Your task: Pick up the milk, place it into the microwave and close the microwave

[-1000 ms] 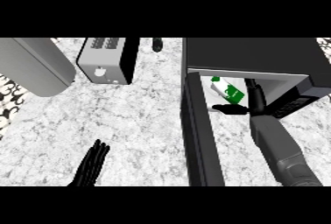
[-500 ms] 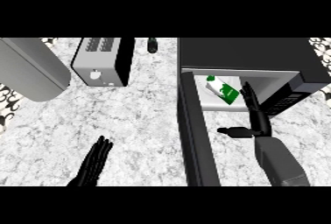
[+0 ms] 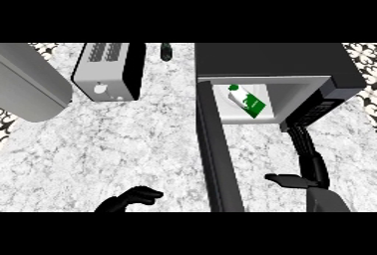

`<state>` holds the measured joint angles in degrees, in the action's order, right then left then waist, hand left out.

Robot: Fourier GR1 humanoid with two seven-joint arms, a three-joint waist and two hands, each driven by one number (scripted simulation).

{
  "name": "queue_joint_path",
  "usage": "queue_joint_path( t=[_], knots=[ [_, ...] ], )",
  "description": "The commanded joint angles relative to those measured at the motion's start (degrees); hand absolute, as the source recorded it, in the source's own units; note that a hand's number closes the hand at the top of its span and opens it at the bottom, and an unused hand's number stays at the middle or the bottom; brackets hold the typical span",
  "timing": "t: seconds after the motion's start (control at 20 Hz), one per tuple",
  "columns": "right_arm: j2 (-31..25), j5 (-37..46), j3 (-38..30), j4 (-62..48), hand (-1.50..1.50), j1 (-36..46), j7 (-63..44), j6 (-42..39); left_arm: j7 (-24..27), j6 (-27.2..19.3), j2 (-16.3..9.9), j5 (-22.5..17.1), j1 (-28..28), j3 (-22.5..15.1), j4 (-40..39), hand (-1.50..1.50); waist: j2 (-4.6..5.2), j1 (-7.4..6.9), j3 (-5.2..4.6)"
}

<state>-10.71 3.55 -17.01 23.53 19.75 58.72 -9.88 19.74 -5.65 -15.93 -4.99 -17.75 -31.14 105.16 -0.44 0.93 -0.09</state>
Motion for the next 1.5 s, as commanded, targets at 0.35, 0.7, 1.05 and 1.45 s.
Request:
queue_joint_path(
  t=[0.35, 0.7, 1.05, 1.45],
  knots=[
    [-1.9, -5.9, 2.8, 18.4, -1.5, -13.4, -0.3, -11.4, -4.3, 2.5, -0.3, 11.0, 9.1, -6.0, -11.2, 1.5, 0.08, 1.13, -0.05],
    [-4.5, -12.5, 3.6, 37.0, -1.5, -26.3, -6.1, -14.8, -8.1, 2.2, 5.9, 17.4, 12.0, -14.1, -15.7, 1.5, 0.13, 0.83, -0.04],
    [-6.1, -19.8, 4.6, 58.2, -1.5, -37.6, -16.4, -16.2, -8.5, 1.1, 15.7, 18.6, 20.9, -15.3, -27.6, 1.5, 0.29, 0.98, -0.09],
    [-10.0, -28.0, 4.4, 66.2, -1.5, -39.0, -21.3, -20.7, -8.9, -11.5, 15.9, 4.1, 35.2, -27.2, -37.9, 1.5, 0.88, 3.22, -0.17]
  ],
)
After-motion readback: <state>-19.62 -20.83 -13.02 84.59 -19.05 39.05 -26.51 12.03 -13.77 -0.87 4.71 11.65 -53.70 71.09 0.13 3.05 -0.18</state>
